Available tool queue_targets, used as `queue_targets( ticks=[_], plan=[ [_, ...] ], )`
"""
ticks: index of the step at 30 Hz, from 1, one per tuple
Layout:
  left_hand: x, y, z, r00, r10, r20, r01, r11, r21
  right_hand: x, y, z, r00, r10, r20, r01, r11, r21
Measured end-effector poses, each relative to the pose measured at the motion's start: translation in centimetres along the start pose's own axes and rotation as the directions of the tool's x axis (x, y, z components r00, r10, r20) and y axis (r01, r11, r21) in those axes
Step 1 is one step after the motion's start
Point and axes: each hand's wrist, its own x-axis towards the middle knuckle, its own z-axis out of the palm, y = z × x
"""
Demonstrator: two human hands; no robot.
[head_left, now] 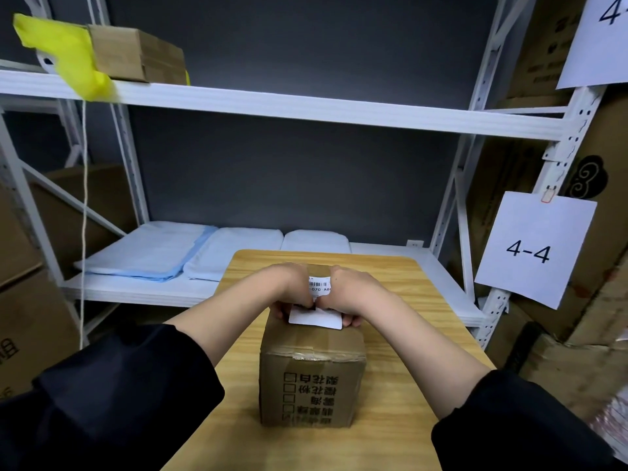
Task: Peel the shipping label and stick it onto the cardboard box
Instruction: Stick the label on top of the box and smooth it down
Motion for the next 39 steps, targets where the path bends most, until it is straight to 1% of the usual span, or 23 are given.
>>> queue_targets(
  ticks=[7, 12, 16, 18, 19, 20, 21, 22, 23, 24, 25, 27, 29, 32, 35, 39],
  plan=[
    [-0.6, 1.1, 0.0, 0.998, -0.046, -0.047, 0.054, 0.984, 0.17, -0.1, 0.5, -0.1, 1.0, 0.008, -0.009, -0.008, 1.0, 0.019],
    [-1.1, 1.5, -0.1, 0.997, -0.063, -0.039, 0.07, 0.972, 0.224, -0.6, 0.8, -0.3, 1.0, 0.009, -0.005, -0.008, 0.998, 0.065],
    [-1.4, 0.8, -0.7, 0.996, -0.086, 0.021, 0.081, 0.977, 0.195, -0.7, 1.2, -0.4, 1.0, 0.01, -0.006, -0.01, 0.997, 0.07],
    [-1.5, -0.1, -0.9, 0.997, -0.075, 0.012, 0.072, 0.985, 0.157, -0.7, 1.6, -0.5, 0.998, -0.006, -0.063, 0.009, 0.999, 0.045],
    [-1.4, -0.7, -0.9, 0.998, -0.053, -0.034, 0.057, 0.989, 0.137, -0.7, 1.9, -0.5, 0.99, -0.029, -0.137, 0.03, 1.0, 0.005],
    [-1.1, -1.4, -0.7, 0.992, -0.012, -0.123, 0.028, 0.991, 0.129, -0.6, 2.2, -0.5, 0.971, -0.054, -0.234, 0.048, 0.998, -0.031],
    [-0.8, -2.0, -0.3, 0.969, 0.04, -0.243, -0.007, 0.991, 0.135, -0.5, 2.4, -0.4, 0.942, -0.078, -0.325, 0.067, 0.997, -0.047],
    [-0.5, -2.4, 0.1, 0.929, 0.102, -0.357, -0.05, 0.987, 0.151, -0.5, 2.5, -0.3, 0.916, -0.107, -0.387, 0.095, 0.994, -0.05],
    [-0.2, -2.7, 0.7, 0.89, 0.166, -0.426, -0.102, 0.98, 0.168, -0.4, 2.6, -0.1, 0.902, -0.154, -0.404, 0.14, 0.988, -0.064],
    [-0.2, -2.8, 1.3, 0.869, 0.221, -0.442, -0.159, 0.972, 0.174, -0.4, 2.6, 0.1, 0.905, -0.214, -0.368, 0.191, 0.977, -0.099],
    [-0.2, -2.7, 1.8, 0.873, 0.265, -0.41, -0.213, 0.962, 0.169, -0.4, 2.5, 0.4, 0.916, -0.269, -0.296, 0.239, 0.962, -0.135],
    [-0.6, -2.3, 2.7, 0.912, 0.308, -0.272, -0.268, 0.947, 0.177, -0.6, 2.4, 1.1, 0.947, -0.303, -0.109, 0.287, 0.947, -0.141],
    [-0.8, -2.0, 3.2, 0.941, 0.301, -0.157, -0.268, 0.943, 0.198, -0.6, 2.5, 1.6, 0.957, -0.291, 0.015, 0.291, 0.95, -0.112],
    [-0.6, -2.5, 3.7, 0.95, 0.29, -0.118, -0.265, 0.946, 0.188, -0.6, 3.0, 2.2, 0.958, -0.28, 0.056, 0.285, 0.953, -0.101],
    [-0.6, -2.9, 3.7, 0.95, 0.289, -0.118, -0.267, 0.948, 0.171, -0.8, 3.2, 2.2, 0.96, -0.275, 0.057, 0.28, 0.951, -0.128],
    [-0.8, -3.1, 2.9, 0.96, 0.254, -0.121, -0.234, 0.959, 0.161, -0.8, 3.4, 1.9, 0.974, -0.222, 0.038, 0.225, 0.961, -0.162]
  ],
)
